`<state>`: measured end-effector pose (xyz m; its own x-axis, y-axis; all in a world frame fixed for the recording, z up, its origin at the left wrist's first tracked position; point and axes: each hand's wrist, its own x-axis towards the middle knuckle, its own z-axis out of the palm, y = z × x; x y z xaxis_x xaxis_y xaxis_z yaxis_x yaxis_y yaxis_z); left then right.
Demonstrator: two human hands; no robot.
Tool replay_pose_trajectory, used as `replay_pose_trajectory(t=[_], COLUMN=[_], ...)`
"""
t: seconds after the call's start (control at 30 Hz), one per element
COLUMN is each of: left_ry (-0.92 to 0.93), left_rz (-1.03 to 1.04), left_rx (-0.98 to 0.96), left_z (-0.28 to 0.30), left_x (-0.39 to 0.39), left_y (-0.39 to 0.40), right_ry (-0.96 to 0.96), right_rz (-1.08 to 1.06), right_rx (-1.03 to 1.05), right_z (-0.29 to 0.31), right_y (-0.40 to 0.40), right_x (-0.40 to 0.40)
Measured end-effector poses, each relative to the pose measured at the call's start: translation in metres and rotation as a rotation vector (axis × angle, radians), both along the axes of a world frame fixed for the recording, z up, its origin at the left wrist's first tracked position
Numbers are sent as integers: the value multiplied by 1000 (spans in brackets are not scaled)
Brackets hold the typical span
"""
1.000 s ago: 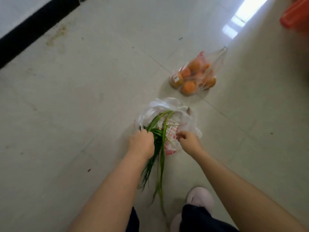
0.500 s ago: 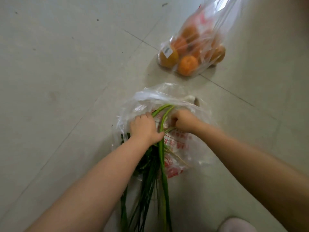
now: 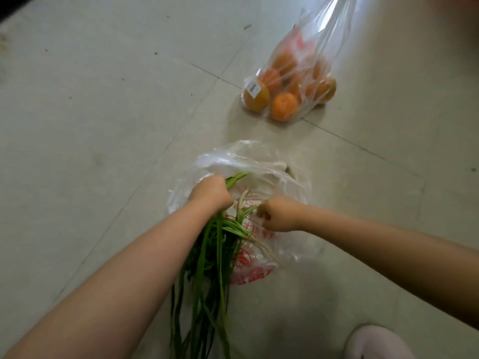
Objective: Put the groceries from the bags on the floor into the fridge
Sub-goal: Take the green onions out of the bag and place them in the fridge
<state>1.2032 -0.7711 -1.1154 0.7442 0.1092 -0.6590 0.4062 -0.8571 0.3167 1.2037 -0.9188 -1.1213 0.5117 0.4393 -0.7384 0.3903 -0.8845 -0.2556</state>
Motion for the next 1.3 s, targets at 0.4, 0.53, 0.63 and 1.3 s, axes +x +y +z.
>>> replay_pose_trajectory(t=[0.4,0.53,0.63,1.3], left_ry=[310,334,252,-21], left_rz=[-154,-197,-276,-36], left_rx=[-50,30,150,-102], left_z=[60,70,76,113], left_x=[-14,-20,-23,-9], left_y=[38,56,63,125], right_ry=[147,193,172,110], right_rz=[-287,-211,-5,-56], right_rx=[70,55,0,-59], right_z=[-13,18,37,131], right_y=[35,43,48,8], right_x=[-32,-28,-28,63])
